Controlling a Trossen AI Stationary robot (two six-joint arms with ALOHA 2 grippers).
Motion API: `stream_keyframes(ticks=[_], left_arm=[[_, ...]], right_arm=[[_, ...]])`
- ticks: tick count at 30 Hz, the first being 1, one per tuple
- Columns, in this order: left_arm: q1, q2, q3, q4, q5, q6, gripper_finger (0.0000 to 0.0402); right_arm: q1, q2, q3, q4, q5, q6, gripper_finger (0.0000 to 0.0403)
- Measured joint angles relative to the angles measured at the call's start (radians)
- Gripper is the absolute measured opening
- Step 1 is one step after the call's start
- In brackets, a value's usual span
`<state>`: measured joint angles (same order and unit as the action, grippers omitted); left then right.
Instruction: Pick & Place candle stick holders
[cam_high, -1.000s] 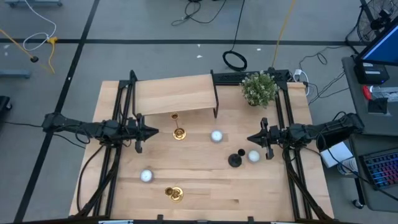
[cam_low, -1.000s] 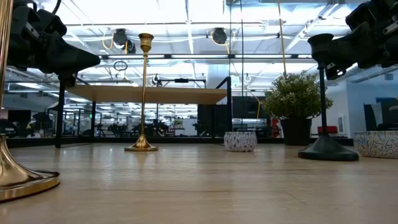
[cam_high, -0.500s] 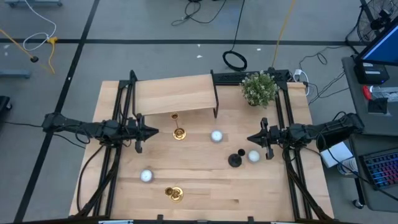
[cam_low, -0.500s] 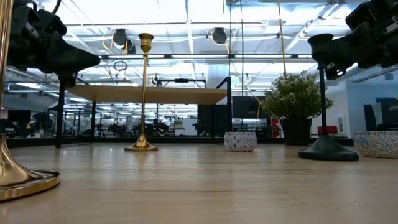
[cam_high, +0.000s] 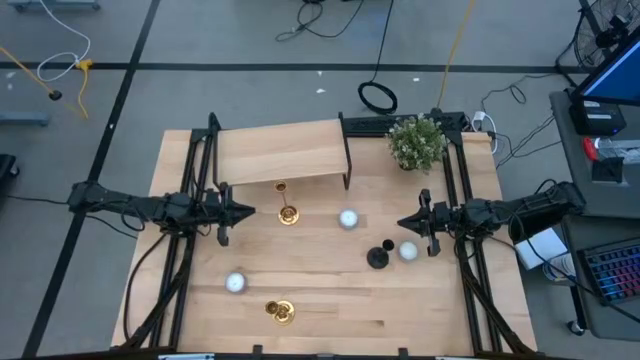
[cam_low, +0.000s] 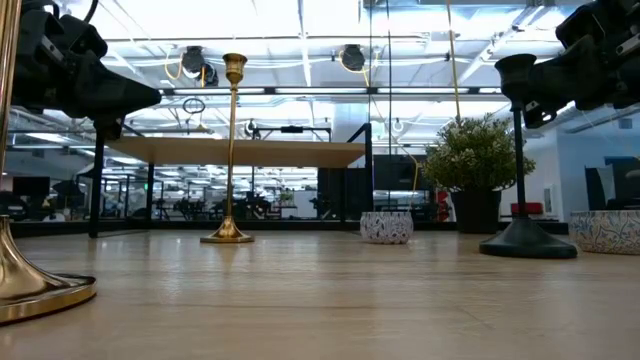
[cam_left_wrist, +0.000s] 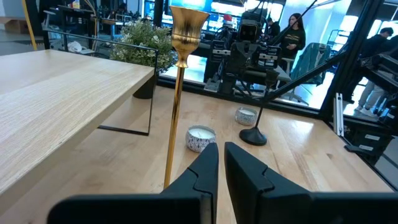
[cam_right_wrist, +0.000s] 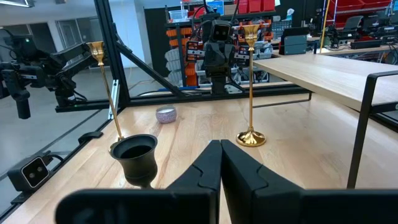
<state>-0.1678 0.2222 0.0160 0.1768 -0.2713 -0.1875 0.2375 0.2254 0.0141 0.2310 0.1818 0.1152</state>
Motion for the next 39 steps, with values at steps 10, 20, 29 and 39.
stream_keyframes(ticks=[10, 20, 29, 39], left_arm=[[0.0, 0.0, 0.0, 0.0, 0.0, 0.0, 0.0031], [0.0, 0.0, 0.0, 0.0, 0.0, -0.001, 0.0031], [0.0, 0.0, 0.0, 0.001, 0.07, -0.15, 0.0031], [0.0, 0.0, 0.0, -0.074, 0.086, -0.158, 0.0031]], right_arm=[[0.0, 0.0, 0.0, 0.0, 0.0, 0.0, 0.0004], [0.0, 0.0, 0.0, 0.0, 0.0, 0.0, 0.0004], [0.0, 0.0, 0.0, 0.0, 0.0, 0.0, 0.0004], [0.0, 0.0, 0.0, 0.0, 0.0, 0.0, 0.0004]])
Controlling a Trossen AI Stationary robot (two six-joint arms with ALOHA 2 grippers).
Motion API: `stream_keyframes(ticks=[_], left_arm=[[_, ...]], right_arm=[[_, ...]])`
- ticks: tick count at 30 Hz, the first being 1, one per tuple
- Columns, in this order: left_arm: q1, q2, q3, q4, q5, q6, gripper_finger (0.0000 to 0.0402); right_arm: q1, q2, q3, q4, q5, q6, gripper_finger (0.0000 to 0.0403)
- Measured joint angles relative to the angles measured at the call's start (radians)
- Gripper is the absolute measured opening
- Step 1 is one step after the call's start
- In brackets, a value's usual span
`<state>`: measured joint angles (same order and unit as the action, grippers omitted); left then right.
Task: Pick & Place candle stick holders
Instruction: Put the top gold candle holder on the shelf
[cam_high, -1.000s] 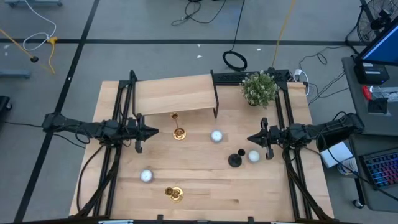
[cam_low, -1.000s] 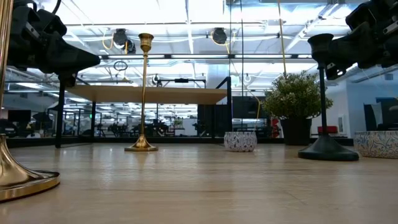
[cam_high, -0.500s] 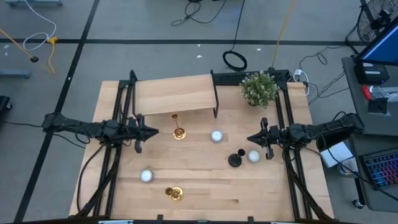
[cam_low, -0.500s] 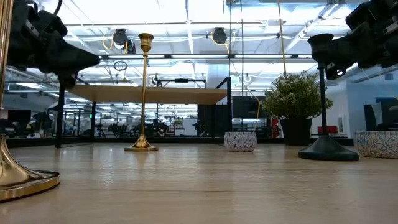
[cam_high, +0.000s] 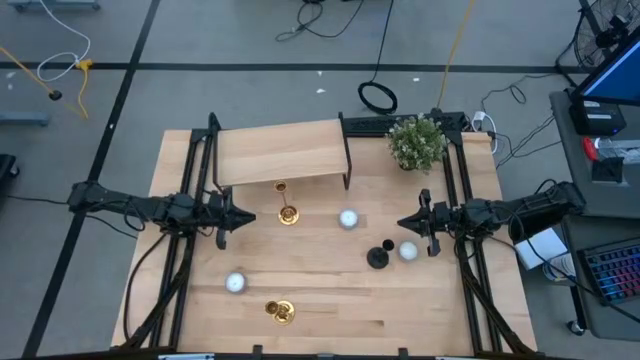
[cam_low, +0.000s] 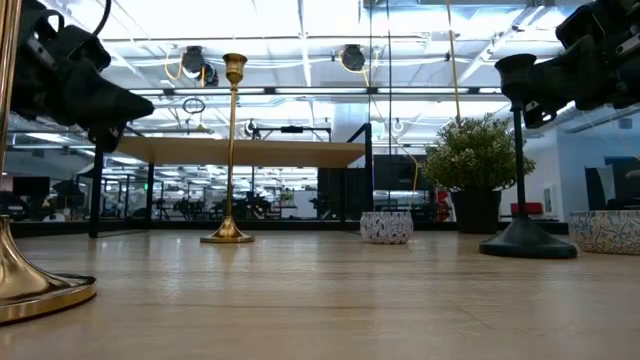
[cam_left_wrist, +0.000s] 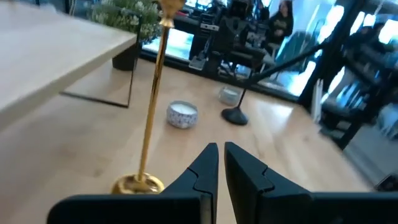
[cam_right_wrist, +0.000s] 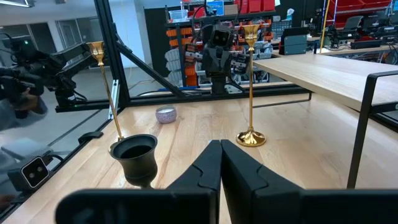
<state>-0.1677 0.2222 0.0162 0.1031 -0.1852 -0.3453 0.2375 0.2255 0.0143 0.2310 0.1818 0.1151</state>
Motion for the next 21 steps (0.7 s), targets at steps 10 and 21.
stream_keyframes(ticks=[10, 21], left_arm=[[0.0, 0.0, 0.0, -0.056, 0.101, -0.031, 0.0031], [0.0, 0.0, 0.0, -0.056, 0.102, 0.041, 0.0031]], right_arm=[[0.0, 0.0, 0.0, 0.0, 0.0, 0.0, 0.0004], [0.0, 0.0, 0.0, 0.0, 0.0, 0.0, 0.0004]])
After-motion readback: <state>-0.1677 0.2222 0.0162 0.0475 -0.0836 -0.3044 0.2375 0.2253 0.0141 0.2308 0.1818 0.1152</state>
